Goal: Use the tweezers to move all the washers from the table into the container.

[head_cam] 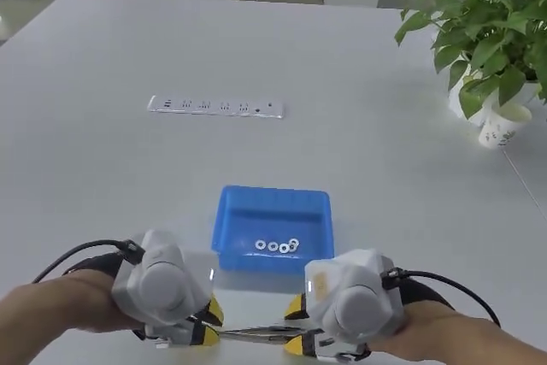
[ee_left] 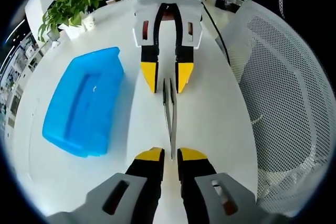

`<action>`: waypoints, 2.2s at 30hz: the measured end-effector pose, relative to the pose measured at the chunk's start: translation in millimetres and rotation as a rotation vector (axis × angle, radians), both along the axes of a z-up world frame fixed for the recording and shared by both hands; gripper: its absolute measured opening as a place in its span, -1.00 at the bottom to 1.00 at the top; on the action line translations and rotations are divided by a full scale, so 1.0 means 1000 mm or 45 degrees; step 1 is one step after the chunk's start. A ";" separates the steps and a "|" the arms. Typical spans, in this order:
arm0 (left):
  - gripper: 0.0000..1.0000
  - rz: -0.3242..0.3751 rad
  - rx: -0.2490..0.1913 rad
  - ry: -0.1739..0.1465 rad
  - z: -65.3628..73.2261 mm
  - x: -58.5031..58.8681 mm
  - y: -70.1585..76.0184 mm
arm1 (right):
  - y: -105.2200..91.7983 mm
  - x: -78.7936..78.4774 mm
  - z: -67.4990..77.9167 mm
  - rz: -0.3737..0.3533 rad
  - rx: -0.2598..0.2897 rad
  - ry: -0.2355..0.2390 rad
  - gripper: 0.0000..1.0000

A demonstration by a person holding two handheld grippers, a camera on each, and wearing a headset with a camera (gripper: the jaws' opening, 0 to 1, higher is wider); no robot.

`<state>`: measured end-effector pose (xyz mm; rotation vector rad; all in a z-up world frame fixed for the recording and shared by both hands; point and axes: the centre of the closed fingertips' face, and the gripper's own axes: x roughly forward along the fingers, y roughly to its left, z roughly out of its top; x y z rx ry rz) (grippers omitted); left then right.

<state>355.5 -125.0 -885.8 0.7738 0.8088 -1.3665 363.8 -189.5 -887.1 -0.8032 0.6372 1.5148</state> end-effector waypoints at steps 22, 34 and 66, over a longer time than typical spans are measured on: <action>-0.06 0.450 -0.251 0.025 0.048 -0.009 0.040 | -0.038 0.013 0.049 -0.350 0.216 0.011 -0.09; 0.47 0.559 -0.376 -0.081 0.070 -0.006 0.046 | -0.074 0.019 0.063 -0.545 0.364 -0.018 0.38; 0.99 0.599 -0.462 -0.158 0.085 0.001 0.046 | -0.098 0.011 0.072 -0.685 0.457 -0.041 1.00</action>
